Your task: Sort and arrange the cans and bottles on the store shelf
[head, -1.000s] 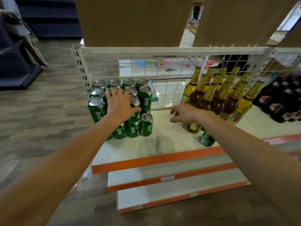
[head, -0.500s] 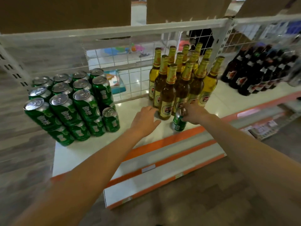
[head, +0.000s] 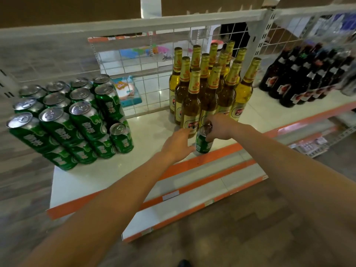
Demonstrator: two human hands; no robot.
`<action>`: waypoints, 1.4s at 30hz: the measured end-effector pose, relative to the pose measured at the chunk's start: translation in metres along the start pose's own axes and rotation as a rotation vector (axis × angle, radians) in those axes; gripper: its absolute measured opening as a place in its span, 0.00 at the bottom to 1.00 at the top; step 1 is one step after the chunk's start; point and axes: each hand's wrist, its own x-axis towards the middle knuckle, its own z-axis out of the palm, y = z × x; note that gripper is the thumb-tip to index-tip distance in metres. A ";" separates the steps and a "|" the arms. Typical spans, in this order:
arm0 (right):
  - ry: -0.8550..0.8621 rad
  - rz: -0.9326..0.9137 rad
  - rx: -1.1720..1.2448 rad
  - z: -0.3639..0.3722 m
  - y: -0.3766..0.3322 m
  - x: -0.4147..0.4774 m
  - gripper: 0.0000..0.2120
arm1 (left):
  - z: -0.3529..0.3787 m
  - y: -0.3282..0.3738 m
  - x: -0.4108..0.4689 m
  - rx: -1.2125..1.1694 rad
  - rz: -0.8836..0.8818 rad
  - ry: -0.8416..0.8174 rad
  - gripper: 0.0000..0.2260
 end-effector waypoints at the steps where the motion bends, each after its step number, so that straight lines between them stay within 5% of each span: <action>1: 0.006 -0.020 -0.006 -0.002 -0.008 0.000 0.22 | -0.006 -0.001 -0.002 -0.018 0.000 0.007 0.32; 9: 0.061 -0.175 0.070 -0.053 -0.118 -0.003 0.17 | -0.099 -0.025 -0.028 -0.153 0.006 0.189 0.30; 18: 0.212 -0.380 0.131 -0.086 -0.231 0.001 0.25 | -0.211 -0.084 -0.068 0.013 -0.099 0.341 0.24; 22: 0.197 -0.394 0.104 -0.078 -0.258 0.014 0.20 | -0.224 -0.106 -0.076 0.179 -0.101 0.371 0.25; 30: 0.166 -0.333 0.084 -0.069 -0.256 0.029 0.30 | -0.213 -0.127 -0.068 0.337 -0.152 0.393 0.30; 42: 0.066 -0.175 0.104 -0.055 -0.202 0.017 0.29 | -0.217 -0.125 -0.061 0.440 -0.226 0.199 0.29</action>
